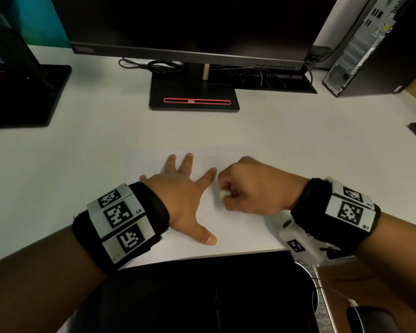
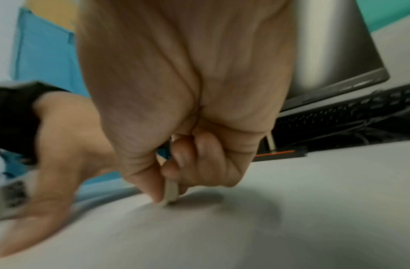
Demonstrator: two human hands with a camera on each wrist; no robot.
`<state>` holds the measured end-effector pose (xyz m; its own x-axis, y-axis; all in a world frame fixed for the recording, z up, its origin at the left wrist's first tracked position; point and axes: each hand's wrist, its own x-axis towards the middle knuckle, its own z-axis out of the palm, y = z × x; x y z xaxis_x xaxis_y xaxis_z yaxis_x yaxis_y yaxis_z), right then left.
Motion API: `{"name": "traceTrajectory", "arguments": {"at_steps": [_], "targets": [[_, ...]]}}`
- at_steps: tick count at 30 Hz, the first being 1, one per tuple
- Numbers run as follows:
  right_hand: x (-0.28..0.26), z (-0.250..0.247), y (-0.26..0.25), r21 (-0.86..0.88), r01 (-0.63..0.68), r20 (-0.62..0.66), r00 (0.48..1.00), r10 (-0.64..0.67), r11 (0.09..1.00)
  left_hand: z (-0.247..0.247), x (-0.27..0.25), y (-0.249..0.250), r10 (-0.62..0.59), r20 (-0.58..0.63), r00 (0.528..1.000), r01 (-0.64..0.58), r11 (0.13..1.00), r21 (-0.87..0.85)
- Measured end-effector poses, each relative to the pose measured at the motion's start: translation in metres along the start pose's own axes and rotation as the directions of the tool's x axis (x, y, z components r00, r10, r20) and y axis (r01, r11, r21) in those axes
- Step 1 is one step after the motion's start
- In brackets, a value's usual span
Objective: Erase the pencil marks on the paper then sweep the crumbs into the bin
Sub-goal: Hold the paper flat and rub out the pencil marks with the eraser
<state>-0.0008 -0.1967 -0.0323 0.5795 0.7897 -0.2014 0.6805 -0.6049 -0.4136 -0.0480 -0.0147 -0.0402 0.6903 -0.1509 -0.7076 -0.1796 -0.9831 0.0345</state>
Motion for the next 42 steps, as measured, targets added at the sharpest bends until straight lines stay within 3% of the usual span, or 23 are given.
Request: {"name": "traceTrajectory", "arguments": {"at_steps": [3,6,8,12,17,22,27,31,33,36,40,42], "targets": [[-0.005,0.002,-0.007,0.032,0.042,0.093,0.995,-0.045,0.999,0.001,0.0,0.0,0.002,-0.006,1.0,-0.002,1.0,0.009],[0.005,-0.011,0.014,-0.031,-0.078,-0.015,0.997,0.077,0.996,-0.001,-0.002,0.0,-0.001,-0.003,1.0,0.001,1.0,0.001],[0.007,-0.009,0.014,-0.034,-0.083,-0.05,0.995,0.082,0.996,-0.001,-0.002,0.0,-0.001,-0.002,1.0,0.001,1.0,0.001],[-0.001,0.001,-0.003,0.029,0.004,0.079,0.997,-0.007,1.0,0.0,-0.002,0.0,-0.003,-0.004,1.0,0.003,1.0,0.003],[0.016,-0.018,0.026,-0.05,-0.167,-0.091,0.983,0.162,0.985,-0.001,-0.004,0.0,-0.004,-0.001,1.0,0.004,1.0,0.004],[0.008,-0.005,0.008,-0.043,-0.04,-0.003,0.999,0.04,0.998,0.0,-0.003,0.0,-0.001,-0.005,1.0,0.002,1.0,0.01],[0.022,-0.019,0.025,-0.081,-0.143,-0.092,0.986,0.136,0.986,0.0,-0.003,-0.001,0.0,0.001,1.0,0.0,1.0,0.007],[0.015,-0.005,0.008,-0.085,-0.007,-0.003,1.0,0.006,0.996,0.002,-0.002,-0.001,-0.004,-0.007,1.0,0.004,1.0,-0.001],[0.017,-0.01,0.014,-0.079,-0.044,-0.001,0.999,0.044,0.996,0.001,-0.003,-0.002,-0.002,-0.012,1.0,0.002,1.0,0.001],[0.023,-0.017,0.025,-0.097,-0.124,-0.095,0.989,0.115,0.987,0.001,-0.003,-0.002,0.005,-0.013,1.0,-0.005,1.0,0.006],[0.017,-0.006,0.009,-0.07,-0.008,0.019,1.0,0.01,0.998,0.001,-0.003,-0.001,-0.003,-0.007,1.0,0.003,1.0,0.004],[0.02,-0.012,0.015,-0.067,-0.057,0.008,0.998,0.058,0.996,0.0,-0.003,-0.001,-0.005,-0.007,1.0,0.005,1.0,0.008]]}}
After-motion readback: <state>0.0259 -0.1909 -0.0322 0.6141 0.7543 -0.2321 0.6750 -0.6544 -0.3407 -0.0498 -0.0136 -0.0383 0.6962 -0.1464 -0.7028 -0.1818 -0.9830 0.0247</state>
